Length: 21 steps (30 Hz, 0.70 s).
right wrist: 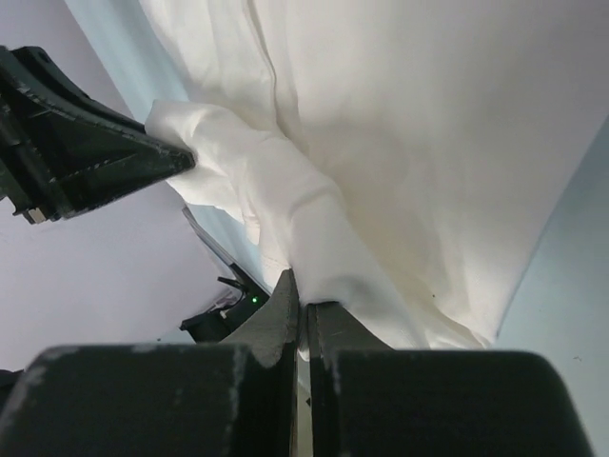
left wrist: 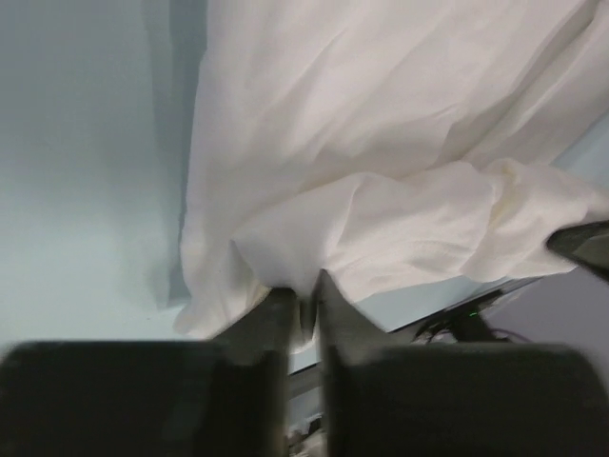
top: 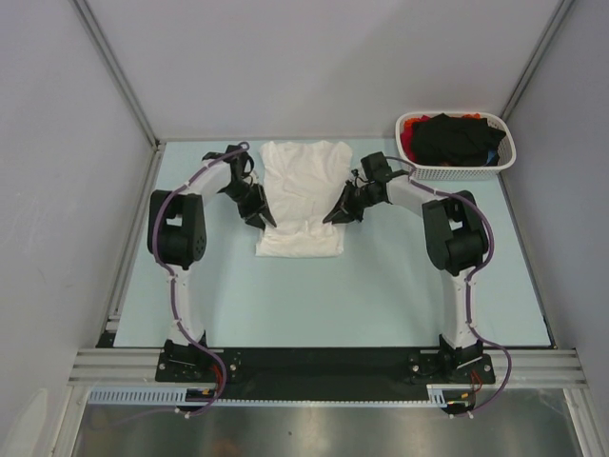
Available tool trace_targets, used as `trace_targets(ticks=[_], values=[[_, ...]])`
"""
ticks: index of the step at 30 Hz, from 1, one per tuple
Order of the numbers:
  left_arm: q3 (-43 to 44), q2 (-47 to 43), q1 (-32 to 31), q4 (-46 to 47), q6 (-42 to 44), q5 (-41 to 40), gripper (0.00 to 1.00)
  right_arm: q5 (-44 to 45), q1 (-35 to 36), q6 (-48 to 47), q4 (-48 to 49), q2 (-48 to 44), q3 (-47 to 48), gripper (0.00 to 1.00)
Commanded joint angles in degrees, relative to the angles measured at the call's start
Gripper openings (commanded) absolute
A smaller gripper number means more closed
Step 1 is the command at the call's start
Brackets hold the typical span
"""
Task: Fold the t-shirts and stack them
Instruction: Fold the folded rectangular tshirt in 1/3 of the way
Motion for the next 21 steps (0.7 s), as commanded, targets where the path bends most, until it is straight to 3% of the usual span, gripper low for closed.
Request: trace_targets(ticks=[1, 2, 3, 4, 7, 15, 21], values=[[2.64, 0.40, -0.11, -0.23, 1.56, 2.08, 0.60, 1.94, -0.65, -0.88, -1.20, 2.11, 2.94, 0.13], [2.81, 0.23, -0.11, 0.29, 1.38, 1.91, 0.94, 2.55, -0.65, -0.79, -1.37, 2.37, 3.11, 0.29], [2.90, 0.05, -0.11, 0.56, 1.47, 2.08, 1.00, 3.51, -0.65, -0.79, -0.94, 2.20, 3.38, 0.43], [3.16, -0.47, -0.11, 1.26, 1.38, 2.43, 1.00, 4.48, -0.65, -0.70, -0.68, 1.68, 3.55, 0.69], [2.99, -1.61, -0.02, 3.10, 0.77, 4.28, 1.00, 8.26, -0.65, -0.61, 2.31, -1.30, 2.85, 0.98], [2.82, -1.88, -0.11, 4.52, -0.46, 5.60, 1.00, 5.82, -1.70, 5.79, 16.26, -4.65, -1.62, 1.00], [2.47, -6.96, 0.85, 6.10, -0.73, 3.14, 1.00, 10.36, -2.06, 3.35, 16.57, -12.20, -5.58, 1.00]])
